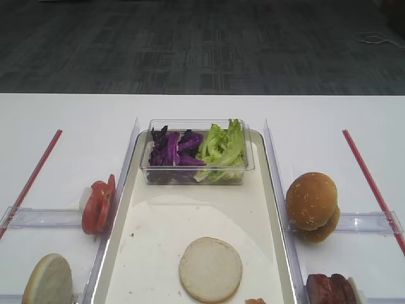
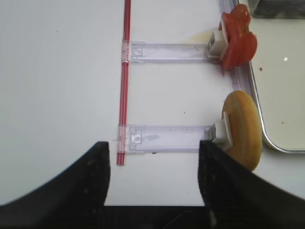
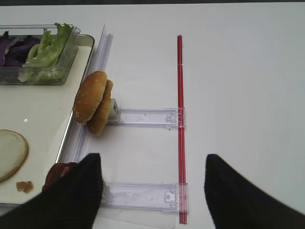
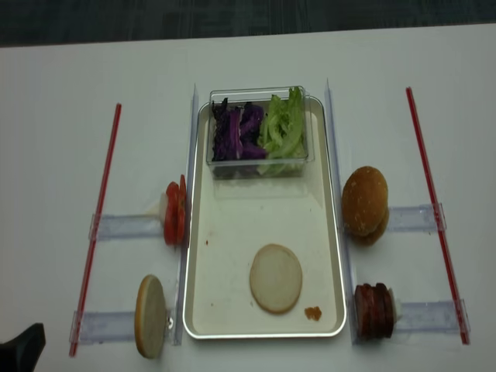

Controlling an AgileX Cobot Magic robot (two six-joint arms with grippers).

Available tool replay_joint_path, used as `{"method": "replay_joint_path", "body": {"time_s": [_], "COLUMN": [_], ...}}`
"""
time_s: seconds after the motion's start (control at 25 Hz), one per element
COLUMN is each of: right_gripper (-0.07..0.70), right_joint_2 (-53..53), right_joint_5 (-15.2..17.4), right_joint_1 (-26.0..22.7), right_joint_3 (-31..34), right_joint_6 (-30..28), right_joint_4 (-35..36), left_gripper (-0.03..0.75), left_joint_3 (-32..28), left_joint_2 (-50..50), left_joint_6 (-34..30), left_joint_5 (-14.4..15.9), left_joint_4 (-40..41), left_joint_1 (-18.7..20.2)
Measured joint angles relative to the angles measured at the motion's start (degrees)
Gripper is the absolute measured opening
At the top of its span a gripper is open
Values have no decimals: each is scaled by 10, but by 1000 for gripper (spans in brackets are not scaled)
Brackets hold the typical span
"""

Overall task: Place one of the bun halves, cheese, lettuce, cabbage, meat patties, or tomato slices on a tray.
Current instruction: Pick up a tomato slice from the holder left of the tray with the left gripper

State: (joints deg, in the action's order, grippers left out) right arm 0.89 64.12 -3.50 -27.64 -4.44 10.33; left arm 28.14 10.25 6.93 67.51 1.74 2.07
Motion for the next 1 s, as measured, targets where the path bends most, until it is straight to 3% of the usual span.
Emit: {"method": "replay_joint_path", "body": {"time_s": [1.0], "right_gripper": [468], "right_joint_2": [0], "right_joint_5": [0], "right_joint_1": [0], "right_joint_3": [0], "right_joint_6": [0], "right_joint_4": [0], "left_gripper": [420], "left_joint_3": [16], "left_joint_2": [160], "left_joint_6": [18], "left_joint_5": [42], "left_joint_4": [-12], "left_joint_1": [0]}}
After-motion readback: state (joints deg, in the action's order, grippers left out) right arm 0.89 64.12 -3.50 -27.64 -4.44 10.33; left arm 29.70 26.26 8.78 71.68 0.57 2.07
